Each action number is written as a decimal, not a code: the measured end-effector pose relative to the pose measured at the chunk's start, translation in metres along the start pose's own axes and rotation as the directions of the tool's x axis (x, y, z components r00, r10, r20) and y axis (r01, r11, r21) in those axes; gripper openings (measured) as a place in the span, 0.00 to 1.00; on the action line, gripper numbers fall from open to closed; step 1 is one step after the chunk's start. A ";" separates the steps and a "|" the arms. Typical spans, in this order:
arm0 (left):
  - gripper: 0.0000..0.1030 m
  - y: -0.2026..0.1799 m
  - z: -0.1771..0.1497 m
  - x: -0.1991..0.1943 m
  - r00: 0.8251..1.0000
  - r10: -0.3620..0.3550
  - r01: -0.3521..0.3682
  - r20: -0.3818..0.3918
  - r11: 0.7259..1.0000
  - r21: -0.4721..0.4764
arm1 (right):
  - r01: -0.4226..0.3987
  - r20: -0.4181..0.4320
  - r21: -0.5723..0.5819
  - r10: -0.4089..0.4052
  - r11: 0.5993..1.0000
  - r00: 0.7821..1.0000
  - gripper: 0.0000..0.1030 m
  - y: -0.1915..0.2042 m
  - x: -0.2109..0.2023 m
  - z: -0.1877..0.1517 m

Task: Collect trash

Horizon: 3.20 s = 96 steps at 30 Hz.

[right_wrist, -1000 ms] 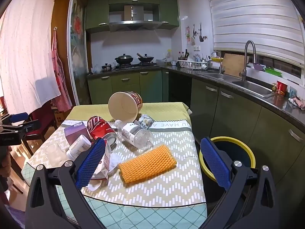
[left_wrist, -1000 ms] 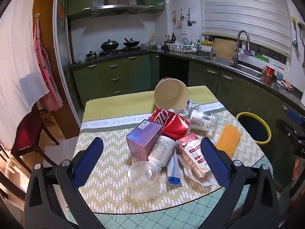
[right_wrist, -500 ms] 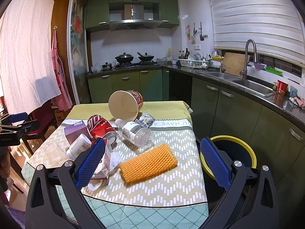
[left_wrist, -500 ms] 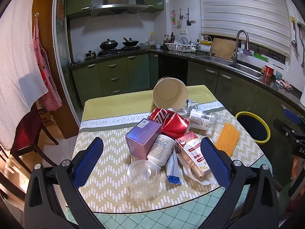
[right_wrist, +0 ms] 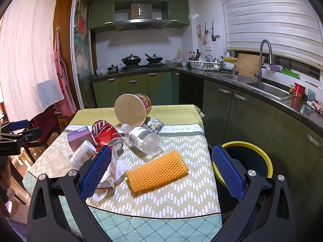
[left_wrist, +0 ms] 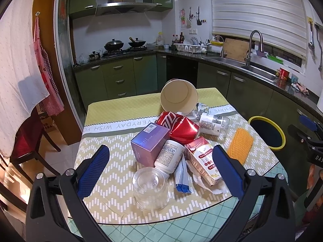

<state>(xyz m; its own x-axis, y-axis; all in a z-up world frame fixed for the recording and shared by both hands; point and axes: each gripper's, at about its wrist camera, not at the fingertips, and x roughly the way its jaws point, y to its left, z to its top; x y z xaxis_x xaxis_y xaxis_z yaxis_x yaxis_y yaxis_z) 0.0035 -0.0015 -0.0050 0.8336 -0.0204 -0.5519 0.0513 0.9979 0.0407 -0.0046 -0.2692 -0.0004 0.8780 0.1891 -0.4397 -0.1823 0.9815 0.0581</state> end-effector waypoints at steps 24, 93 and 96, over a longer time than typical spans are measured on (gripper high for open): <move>0.94 0.000 -0.004 0.002 1.000 -0.005 0.005 -0.014 1.000 -0.008 | -0.002 -0.014 0.004 0.002 1.000 1.000 0.96 -0.001 0.004 0.000; 0.94 0.080 0.089 0.177 0.999 -0.043 0.040 -0.032 0.995 -0.092 | -0.048 -0.304 -0.207 -0.018 0.977 0.953 0.66 0.062 0.382 0.126; 0.94 0.080 0.088 0.174 0.999 -0.037 0.035 -0.024 0.995 -0.091 | -0.036 -0.322 -0.221 -0.038 0.975 0.946 0.60 0.066 0.401 0.124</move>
<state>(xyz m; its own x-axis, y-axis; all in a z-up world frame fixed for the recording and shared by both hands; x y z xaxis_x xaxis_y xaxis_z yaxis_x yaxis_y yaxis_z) 0.2013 0.0690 -0.0241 0.8178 -0.0558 -0.5729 0.0299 0.9981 -0.0544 0.3903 -0.1252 -0.0613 0.6950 0.1322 -0.7068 -0.3075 0.9432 -0.1259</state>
